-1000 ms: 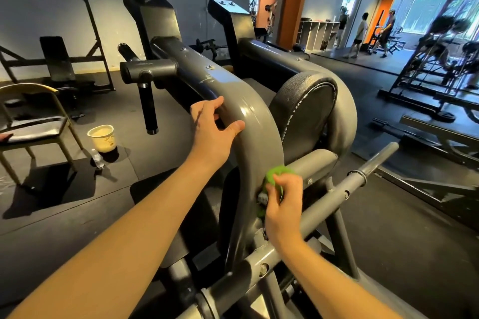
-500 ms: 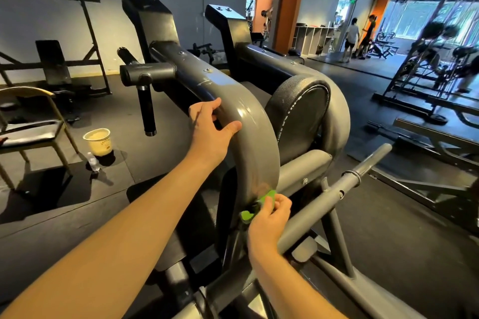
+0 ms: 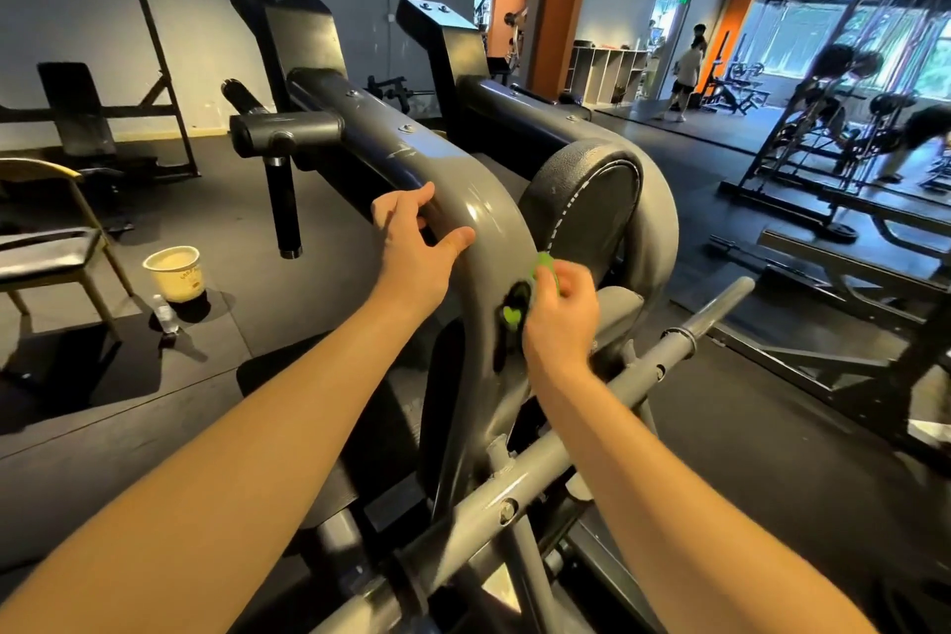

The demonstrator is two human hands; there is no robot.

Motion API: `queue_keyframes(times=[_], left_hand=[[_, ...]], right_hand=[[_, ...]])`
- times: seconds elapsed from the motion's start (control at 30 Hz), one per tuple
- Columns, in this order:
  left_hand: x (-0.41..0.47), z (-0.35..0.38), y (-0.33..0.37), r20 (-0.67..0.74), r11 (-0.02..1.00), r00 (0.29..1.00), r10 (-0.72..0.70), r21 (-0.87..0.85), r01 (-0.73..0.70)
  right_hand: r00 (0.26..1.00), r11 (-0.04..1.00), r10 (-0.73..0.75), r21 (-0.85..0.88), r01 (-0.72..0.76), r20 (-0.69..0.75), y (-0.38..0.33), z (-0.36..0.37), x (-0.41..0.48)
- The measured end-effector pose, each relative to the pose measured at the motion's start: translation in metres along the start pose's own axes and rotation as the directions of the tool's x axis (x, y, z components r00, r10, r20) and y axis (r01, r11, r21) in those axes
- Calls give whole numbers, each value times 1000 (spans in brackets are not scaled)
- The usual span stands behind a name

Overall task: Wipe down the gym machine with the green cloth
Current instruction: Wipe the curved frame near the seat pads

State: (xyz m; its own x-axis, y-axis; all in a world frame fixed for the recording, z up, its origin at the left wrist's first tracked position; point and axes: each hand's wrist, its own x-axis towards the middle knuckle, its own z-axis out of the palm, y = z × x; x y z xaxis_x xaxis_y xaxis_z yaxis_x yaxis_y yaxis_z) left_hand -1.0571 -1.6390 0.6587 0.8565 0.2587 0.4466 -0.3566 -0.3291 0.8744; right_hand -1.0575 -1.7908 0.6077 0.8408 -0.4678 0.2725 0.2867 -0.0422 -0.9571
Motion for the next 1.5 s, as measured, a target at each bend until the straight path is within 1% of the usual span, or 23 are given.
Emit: queue_keyframes(times=[0.07, 0.1, 0.17, 0.23, 0.3, 0.37, 0.43, 0.5, 0.57, 0.63, 0.77, 0.87, 0.93, 0.97, 1.03, 1.1, 1.17, 1.23, 1.33, 1.4, 1.5], left_hand=[[-1, 0, 0, -5, 1000, 1000, 3, 10, -2], [-1, -1, -1, -1, 1000, 1000, 8, 17, -8], [-2, -5, -2, 17, 1000, 1000, 7, 25, -8], [-1, -9, -2, 49, 999, 999, 14, 39, -16], [4, -15, -2, 47, 999, 999, 23, 48, -25], [8, -19, -1, 64, 999, 998, -8, 36, 5], [12, -20, -2, 76, 1000, 997, -24, 15, 23], [15, -19, -2, 77, 1000, 997, -25, 3, 25], [18, -19, -1, 76, 1000, 997, -25, 4, 25], [21, -20, -1, 69, 999, 997, -28, 17, 27], [18, -18, -4, 45, 999, 998, -32, 21, 31], [14, -16, -6, 41, 1000, 999, -31, 4, 31], [13, -14, -8, 42, 1000, 999, -27, -13, 28], [14, -14, -9, 48, 1000, 999, -24, -14, 24], [15, -12, -12, 50, 1000, 999, -18, -9, 18], [16, -10, -13, 49, 1000, 999, -8, -12, 9], [16, -9, -13, 51, 1000, 999, -5, -18, 6], [16, -7, -13, 41, 1000, 999, -13, -24, 14], [14, -7, -11, 24, 1000, 1000, -17, -8, 17], [12, -8, -9, 26, 1000, 999, -22, 13, 22], [13, -11, -8, 54, 999, 998, -29, 27, 28]], right_hand=[[973, 965, -181, -164, 203, 143, -26, 16, 24], [949, 936, -226, -220, 273, 218, -34, 22, 32], [910, 903, -251, -260, 343, 329, -33, 25, 32], [874, 840, -304, -325, 434, 380, -21, 9, 16], [820, 773, -372, -344, 534, 435, -10, -9, -4], [784, 740, -393, -341, 580, 480, 6, -24, -22], [735, 713, -435, -300, 634, 519, 20, -31, -33], [736, 751, -459, -226, 621, 497, 21, -26, -26], [774, 790, -462, -196, 581, 433, 3, -6, -2], [790, 791, -458, -219, 571, 407, -18, 17, 31], [798, 786, -378, -293, 544, 469, -49, 43, 70], [797, 741, -396, -354, 570, 456, -56, 38, 58], [776, 733, -446, -316, 603, 446, -46, 24, 35], [784, 762, -440, -280, 584, 438, -40, 15, 21], [806, 831, -375, -220, 511, 458, -30, -3, 1], [795, 859, -331, -186, 477, 509, -31, -10, 3], [775, 846, -331, -194, 497, 539, -44, 0, 23], [762, 803, -356, -240, 546, 540, -62, 23, 48], [756, 722, -286, -386, 574, 589, -85, 56, 76], [762, 718, -255, -412, 562, 595, -88, 62, 83], [778, 744, -317, -366, 559, 543, -73, 36, 60]])
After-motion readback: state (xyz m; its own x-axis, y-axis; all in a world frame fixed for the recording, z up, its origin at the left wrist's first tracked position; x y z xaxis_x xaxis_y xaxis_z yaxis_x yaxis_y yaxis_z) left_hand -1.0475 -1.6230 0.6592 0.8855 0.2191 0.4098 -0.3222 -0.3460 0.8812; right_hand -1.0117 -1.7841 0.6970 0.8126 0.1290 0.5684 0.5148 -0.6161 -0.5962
